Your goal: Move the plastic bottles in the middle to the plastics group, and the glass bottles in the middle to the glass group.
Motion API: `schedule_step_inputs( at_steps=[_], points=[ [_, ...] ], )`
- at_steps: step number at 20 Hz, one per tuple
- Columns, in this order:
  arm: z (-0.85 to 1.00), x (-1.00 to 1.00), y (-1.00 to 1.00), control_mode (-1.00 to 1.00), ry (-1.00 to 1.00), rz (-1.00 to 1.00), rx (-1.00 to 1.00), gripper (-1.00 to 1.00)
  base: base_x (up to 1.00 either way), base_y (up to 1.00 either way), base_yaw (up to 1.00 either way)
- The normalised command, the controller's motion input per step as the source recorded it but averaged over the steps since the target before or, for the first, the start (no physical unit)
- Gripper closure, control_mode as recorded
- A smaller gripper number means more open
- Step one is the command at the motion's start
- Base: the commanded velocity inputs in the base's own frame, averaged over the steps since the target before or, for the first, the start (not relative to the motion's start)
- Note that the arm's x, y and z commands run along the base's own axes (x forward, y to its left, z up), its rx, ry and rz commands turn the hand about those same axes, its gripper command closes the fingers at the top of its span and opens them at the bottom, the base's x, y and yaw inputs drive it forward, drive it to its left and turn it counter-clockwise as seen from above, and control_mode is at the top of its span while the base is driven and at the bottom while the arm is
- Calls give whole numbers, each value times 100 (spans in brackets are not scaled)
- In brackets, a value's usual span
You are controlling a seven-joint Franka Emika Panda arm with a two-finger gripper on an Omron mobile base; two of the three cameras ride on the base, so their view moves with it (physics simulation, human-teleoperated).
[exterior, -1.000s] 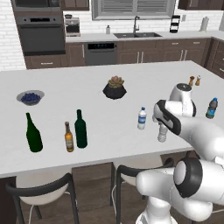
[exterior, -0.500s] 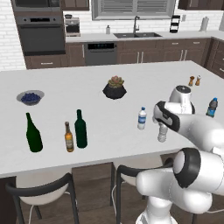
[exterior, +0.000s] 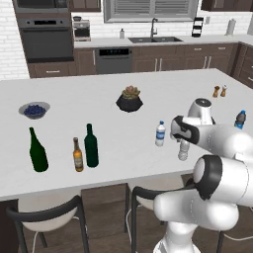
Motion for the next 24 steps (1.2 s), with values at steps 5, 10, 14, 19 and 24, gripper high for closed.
schedule_step_inputs(
  at_steps=[5,10,14,19,24],
  points=[
    [-8,3,0,-100,0,0,0,-100,0,0,0],
    [-11,0,0,-100,0,0,0,-100,0,0,0],
    [-13,0,0,-100,0,0,0,-100,0,0,0],
    [-19,4,0,-100,0,0,0,-100,0,0,0],
    [-2,4,0,-100,0,0,0,-100,0,0,0]
  ],
)
